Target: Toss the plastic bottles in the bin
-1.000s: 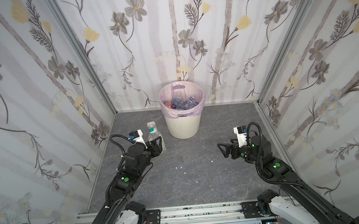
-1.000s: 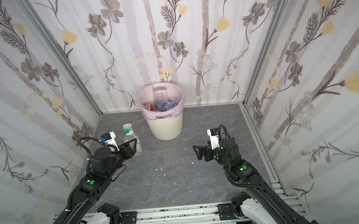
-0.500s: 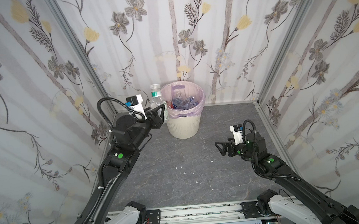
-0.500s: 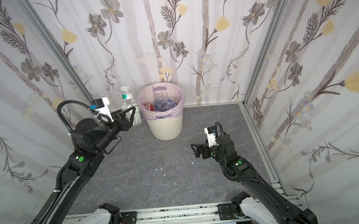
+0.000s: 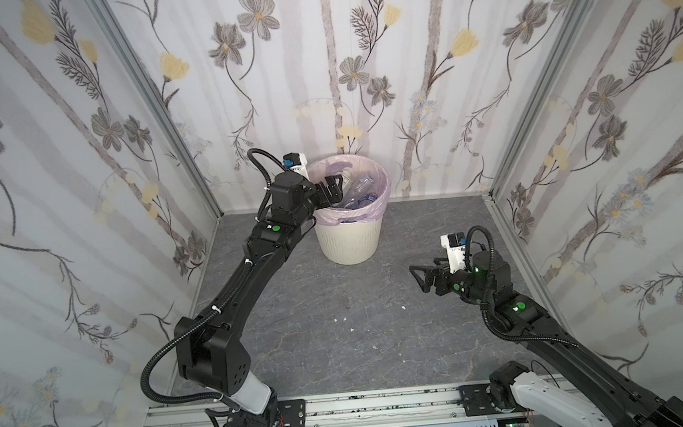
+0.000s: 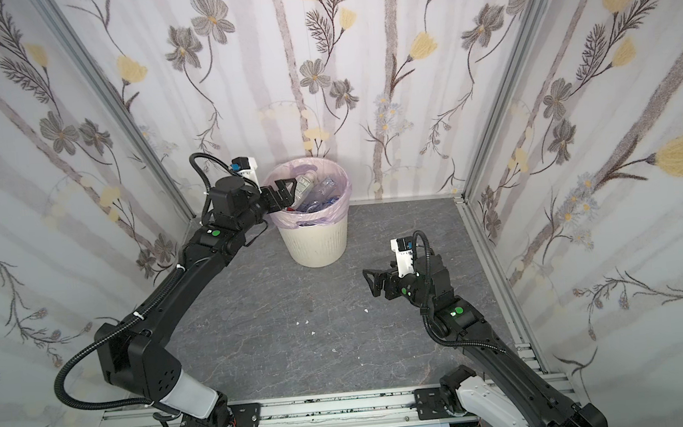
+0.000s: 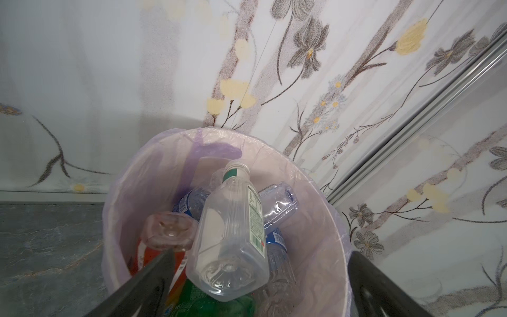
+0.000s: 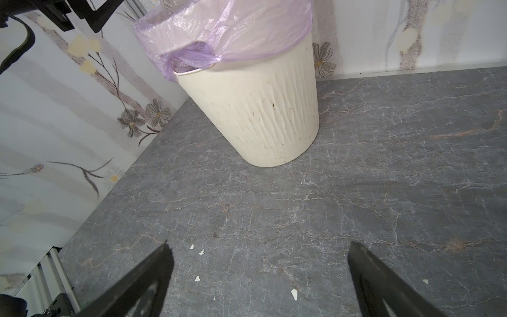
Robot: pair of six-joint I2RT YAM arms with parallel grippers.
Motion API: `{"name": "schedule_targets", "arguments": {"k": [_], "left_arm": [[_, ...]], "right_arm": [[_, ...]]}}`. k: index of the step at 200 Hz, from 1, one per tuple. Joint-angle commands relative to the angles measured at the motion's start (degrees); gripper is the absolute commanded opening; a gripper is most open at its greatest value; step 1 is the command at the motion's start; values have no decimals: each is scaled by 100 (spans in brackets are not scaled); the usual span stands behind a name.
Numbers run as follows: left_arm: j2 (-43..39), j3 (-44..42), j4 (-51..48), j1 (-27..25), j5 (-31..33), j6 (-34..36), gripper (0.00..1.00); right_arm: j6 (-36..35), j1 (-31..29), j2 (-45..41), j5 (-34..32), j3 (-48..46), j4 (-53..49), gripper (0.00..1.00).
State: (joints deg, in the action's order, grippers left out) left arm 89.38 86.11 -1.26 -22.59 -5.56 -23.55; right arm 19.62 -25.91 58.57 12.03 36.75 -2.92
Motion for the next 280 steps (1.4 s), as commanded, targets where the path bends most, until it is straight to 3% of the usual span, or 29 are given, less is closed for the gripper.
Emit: {"name": "schedule_targets", "arguments": {"k": [1,42,83,112,154,187,232,255,280], "left_arm": [[-331,-232,231,26,220,111,100],[-1060,-1122,196,125,423,382,100],[-2360,-3378,220,475,1905,1055,100],[-2499,-4570,534,668,2814,1421,100],[-2250,-5939,2549,715,2848,1872,100],[-2166,-6698,4173,820,2868,2355,100],[-1461,-7055,5524,1142,2314,2696,100],[-915,-7196,6531,1173,2612,2754,100],[-416,-7187,7295,1301,2271,2667,100]], "right_arm": [[-99,5,99,-61,76,43,100],[-91,22,328,-225,333,53,100],[-305,443,525,-704,895,-123,100],[-604,933,843,-1553,1109,93,100],[-935,1794,1357,-1782,735,1106,100],[-1525,2134,1594,-2113,-355,2963,100],[-1263,2783,1994,-2168,-1282,4756,100],[-902,3119,2155,-1731,-1815,5918,100],[-1004,3145,2267,-1322,-2182,6650,100]]}}
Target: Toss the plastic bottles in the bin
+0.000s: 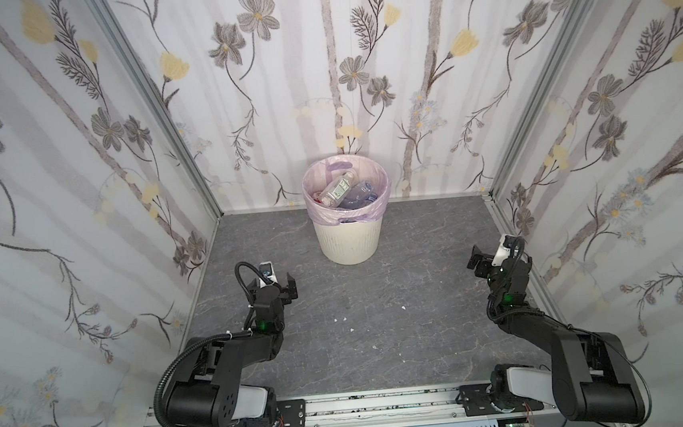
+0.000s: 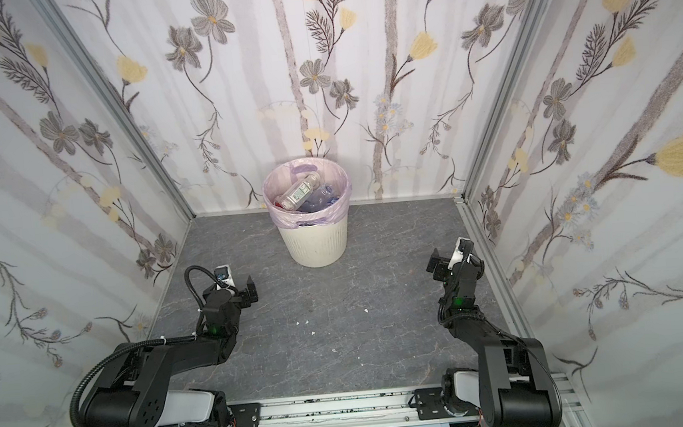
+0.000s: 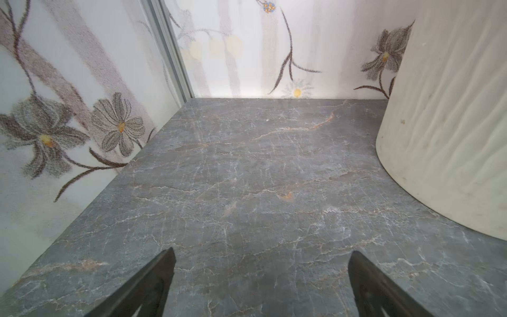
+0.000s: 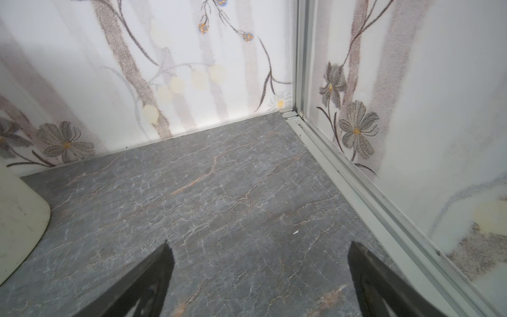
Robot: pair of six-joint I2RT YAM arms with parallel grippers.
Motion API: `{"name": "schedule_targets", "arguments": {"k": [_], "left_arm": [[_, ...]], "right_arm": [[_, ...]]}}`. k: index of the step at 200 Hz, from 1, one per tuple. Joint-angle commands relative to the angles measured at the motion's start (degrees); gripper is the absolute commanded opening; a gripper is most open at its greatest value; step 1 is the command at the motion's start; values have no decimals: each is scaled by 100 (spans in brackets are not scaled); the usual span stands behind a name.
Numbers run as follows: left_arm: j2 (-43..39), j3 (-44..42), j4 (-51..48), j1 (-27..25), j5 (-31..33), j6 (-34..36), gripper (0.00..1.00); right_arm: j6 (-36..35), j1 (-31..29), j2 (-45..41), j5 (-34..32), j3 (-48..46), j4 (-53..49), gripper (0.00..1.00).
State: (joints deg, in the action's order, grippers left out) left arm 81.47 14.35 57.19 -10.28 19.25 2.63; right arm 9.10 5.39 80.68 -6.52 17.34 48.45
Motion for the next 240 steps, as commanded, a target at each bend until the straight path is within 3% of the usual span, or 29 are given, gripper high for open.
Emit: {"name": "schedule_targets", "arguments": {"k": [1,14,44,54,62,78,95,114,132,240], "left_arm": [[403,-7,1465,75,-202,46,100],[585,8,1649,143,66,-102,100],[772,-336,2308,461,-539,-377,100],[1080,-362,2813,443,-568,-250,100],[922,-284,2342,477,-633,-333,100],[976,-132,2175,650,-730,-503,100],[932,-99,2006,887,-1087,-711,100],[932,-92,2007,870,-1058,-696,100],[932,-94,2006,859,-1041,-692,100],[940,-84,2007,818,-958,-668,100]], "right_arm": [[43,15,45,545,-249,1525,100],[-27,7,-55,680,-401,1673,100],[-265,-38,-7,1085,-915,2663,100],[-323,-111,412,1029,-1169,3571,100],[-179,-80,844,1078,-1303,4515,100],[-217,-74,331,890,-1088,3219,100],[-366,-278,669,627,-905,3463,100],[-489,-510,440,120,-577,2419,100],[-636,-574,610,204,-612,2792,100],[-682,-600,582,192,-574,2654,100]]}}
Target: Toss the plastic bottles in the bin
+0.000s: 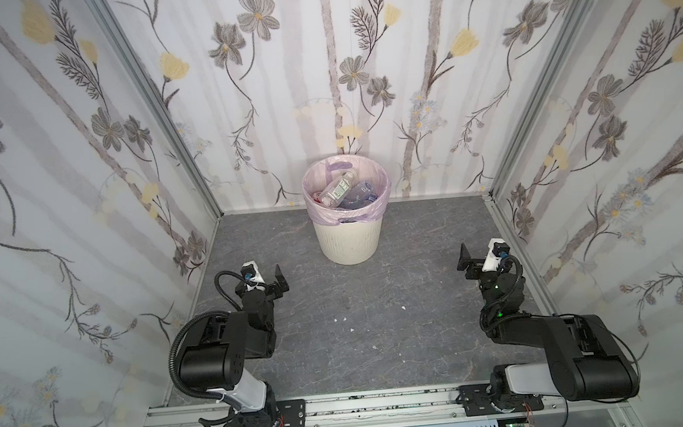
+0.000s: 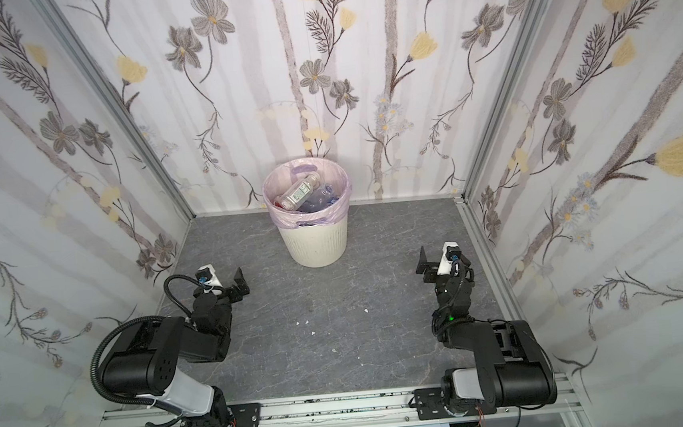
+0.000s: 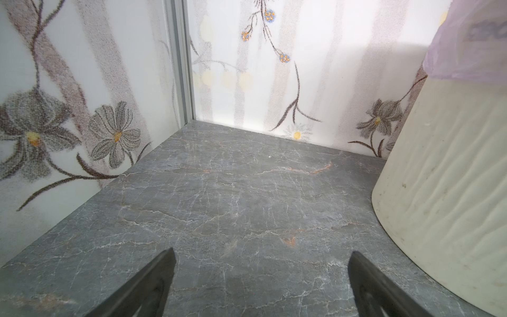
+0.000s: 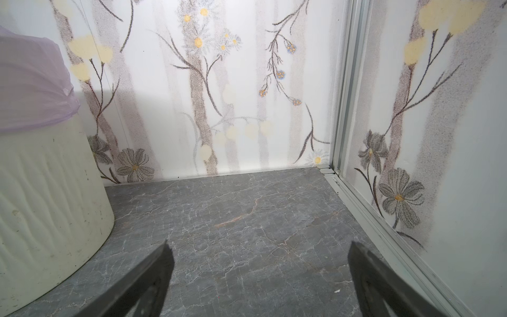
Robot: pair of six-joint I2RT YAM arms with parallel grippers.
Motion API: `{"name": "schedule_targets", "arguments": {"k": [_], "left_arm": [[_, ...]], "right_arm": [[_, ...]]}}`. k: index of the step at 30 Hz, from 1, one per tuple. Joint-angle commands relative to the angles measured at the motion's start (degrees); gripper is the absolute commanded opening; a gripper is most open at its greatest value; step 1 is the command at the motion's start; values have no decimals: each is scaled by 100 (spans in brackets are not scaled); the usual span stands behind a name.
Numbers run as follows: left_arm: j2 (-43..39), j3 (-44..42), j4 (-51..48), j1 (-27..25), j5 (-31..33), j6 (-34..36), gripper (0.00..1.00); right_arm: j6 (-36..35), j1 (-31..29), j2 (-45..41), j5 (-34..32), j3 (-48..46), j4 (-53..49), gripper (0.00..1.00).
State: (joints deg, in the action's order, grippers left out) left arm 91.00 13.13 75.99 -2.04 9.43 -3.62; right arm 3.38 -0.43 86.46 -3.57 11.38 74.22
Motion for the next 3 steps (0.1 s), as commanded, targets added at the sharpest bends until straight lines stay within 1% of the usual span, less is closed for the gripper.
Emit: {"name": "schedule_targets", "arguments": {"k": [1,3], "left_arm": [[-12,40,127,-11,24,-43,100],[-20,28,127,-8,28,-39,100]], "right_arm": [[-109,-19,4,-101,18,85,100],[-111,-19,4,-100,20,94,100]]}}
